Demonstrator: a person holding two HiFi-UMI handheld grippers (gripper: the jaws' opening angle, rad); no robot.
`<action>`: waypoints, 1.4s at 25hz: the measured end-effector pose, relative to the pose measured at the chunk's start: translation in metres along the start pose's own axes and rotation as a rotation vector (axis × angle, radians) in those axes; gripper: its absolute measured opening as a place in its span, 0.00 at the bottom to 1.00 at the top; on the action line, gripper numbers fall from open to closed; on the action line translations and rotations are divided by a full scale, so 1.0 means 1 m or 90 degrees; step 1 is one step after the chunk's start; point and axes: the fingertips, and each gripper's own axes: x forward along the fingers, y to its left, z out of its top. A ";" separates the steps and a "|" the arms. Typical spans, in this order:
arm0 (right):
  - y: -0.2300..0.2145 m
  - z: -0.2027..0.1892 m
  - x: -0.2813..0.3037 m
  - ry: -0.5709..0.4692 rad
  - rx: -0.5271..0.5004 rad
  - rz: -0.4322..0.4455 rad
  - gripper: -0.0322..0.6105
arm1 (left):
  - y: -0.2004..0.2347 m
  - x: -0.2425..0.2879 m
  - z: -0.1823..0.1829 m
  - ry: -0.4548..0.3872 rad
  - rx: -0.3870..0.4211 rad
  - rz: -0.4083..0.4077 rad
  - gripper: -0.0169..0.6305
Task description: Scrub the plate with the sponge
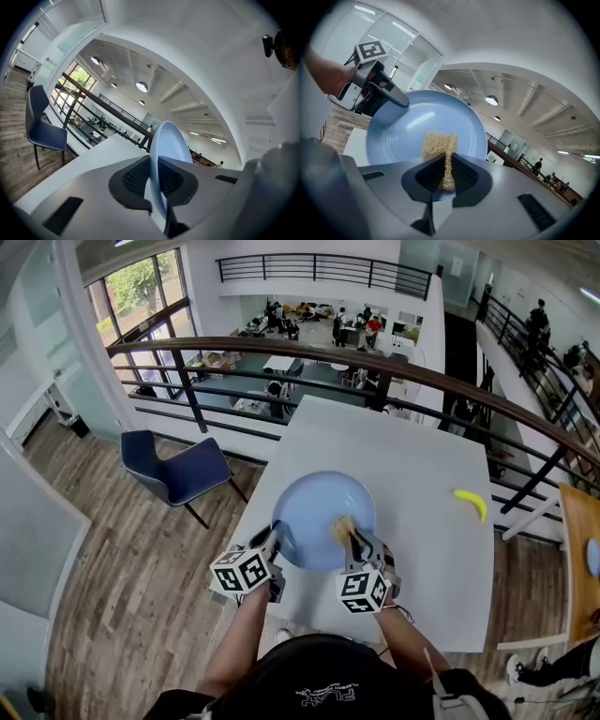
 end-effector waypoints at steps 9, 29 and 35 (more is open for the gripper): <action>-0.027 -0.003 0.007 -0.008 0.041 -0.027 0.12 | -0.003 -0.002 -0.004 0.005 0.003 0.000 0.08; -0.010 0.014 -0.006 -0.065 0.078 0.011 0.12 | 0.023 0.006 -0.047 0.063 -0.025 0.035 0.07; -0.010 0.002 -0.010 -0.060 0.106 0.009 0.12 | 0.035 0.009 -0.078 0.103 -0.053 0.050 0.07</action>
